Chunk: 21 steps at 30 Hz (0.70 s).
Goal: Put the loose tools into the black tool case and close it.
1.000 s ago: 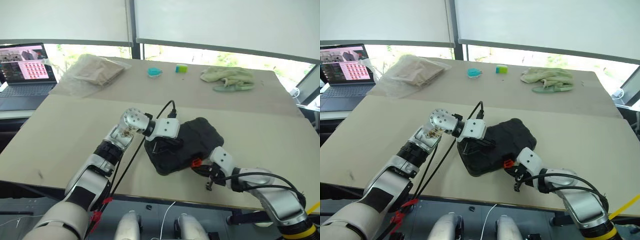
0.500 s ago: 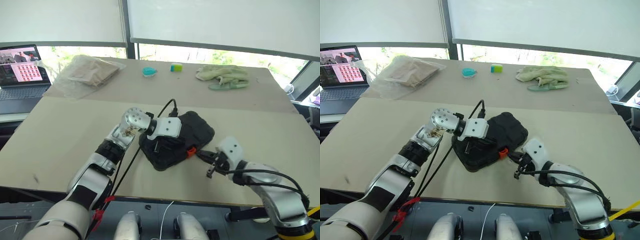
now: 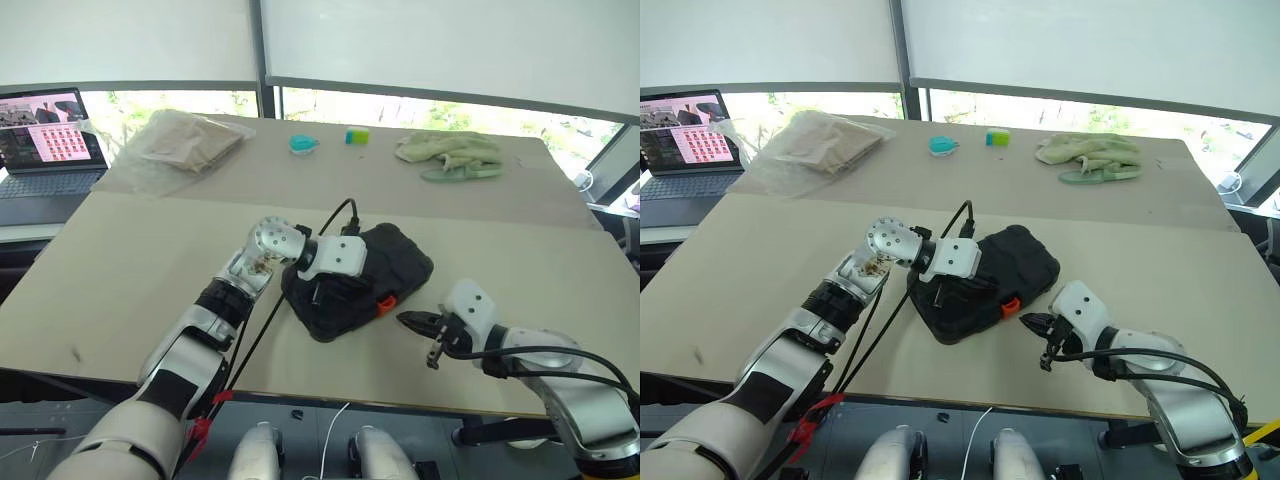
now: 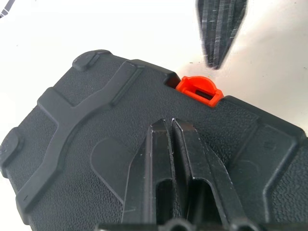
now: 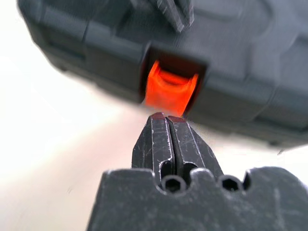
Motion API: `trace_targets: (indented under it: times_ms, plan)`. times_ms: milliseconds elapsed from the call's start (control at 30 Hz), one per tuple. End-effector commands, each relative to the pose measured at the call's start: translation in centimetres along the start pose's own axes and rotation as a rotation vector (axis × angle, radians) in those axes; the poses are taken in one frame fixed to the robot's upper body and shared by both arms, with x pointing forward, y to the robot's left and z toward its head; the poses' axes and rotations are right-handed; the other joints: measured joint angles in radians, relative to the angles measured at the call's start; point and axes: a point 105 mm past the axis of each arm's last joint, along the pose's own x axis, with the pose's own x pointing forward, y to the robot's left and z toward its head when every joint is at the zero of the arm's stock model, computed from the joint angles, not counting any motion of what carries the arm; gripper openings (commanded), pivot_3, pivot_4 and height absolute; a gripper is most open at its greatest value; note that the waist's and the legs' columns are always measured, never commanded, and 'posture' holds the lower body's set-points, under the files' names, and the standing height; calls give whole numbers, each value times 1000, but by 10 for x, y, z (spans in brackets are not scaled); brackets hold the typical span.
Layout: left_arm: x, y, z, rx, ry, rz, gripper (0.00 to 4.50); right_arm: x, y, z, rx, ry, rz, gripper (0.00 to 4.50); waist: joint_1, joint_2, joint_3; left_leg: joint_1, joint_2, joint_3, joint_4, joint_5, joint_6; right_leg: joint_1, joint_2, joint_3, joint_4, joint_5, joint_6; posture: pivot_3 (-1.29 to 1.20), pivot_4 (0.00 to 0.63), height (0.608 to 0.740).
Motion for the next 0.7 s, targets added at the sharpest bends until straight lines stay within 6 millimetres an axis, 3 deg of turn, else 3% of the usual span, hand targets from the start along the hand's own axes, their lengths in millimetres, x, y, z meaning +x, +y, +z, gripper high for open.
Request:
trace_targets:
  times_ms: [33,67,100,133,233,333,400,500,600,700]
  plan:
    - [-29,-8,-32,-197,60,58,246,-32,-12,25,43,-89,-27,0,-3,0,0,1,0,0,-1,0,0,0,0,0,0,0,0,0,150,740]
    - [-44,-7,-37,-233,63,95,246,-45,-16,24,66,-77,-31,0,-3,0,0,0,0,0,-1,0,0,0,0,0,0,0,0,0,150,740]
    - [-57,-7,-39,-266,64,125,756,-56,-19,23,71,-61,-31,0,-4,1,1,1,0,0,-2,0,0,0,0,0,0,0,0,0,150,740]
    - [-72,-8,-42,-302,63,153,901,-68,-20,21,64,-35,-23,0,-5,1,1,1,0,0,-3,0,0,-1,0,1,0,0,0,0,150,740]
    - [-136,-24,-39,-438,47,215,1864,-108,-22,26,62,16,23,777,-11,2,1,3,0,0,-8,0,0,-2,1,2,0,-1,-2,0,150,740]
    - [-188,-44,-28,-553,39,253,2779,-134,-23,44,77,-1,87,1756,-14,4,4,3,1,0,-10,0,0,-4,1,3,1,-2,-3,0,150,740]
    - [-212,-60,-22,-625,63,260,3528,-146,-24,56,98,-22,126,2493,-15,3,7,0,1,0,-10,0,0,-8,1,3,1,-3,-3,0,150,740]
    - [-232,-80,-20,-669,129,268,4462,-154,-28,62,124,-27,156,3482,-2,-1,9,0,1,0,-10,0,0,-8,0,3,0,-3,-3,0,150,740]
    - [-245,-87,-20,-689,158,338,4500,-153,-31,59,114,-12,186,4418,18,-1,10,1,1,1,-10,0,0,-10,-5,1,-3,-8,-5,0,150,740]
    - [-244,-87,-18,-676,149,368,4500,-144,-37,58,126,-49,183,4418,23,-2,10,0,1,3,-10,0,0,-10,-6,1,-4,-8,-6,0,150,740]
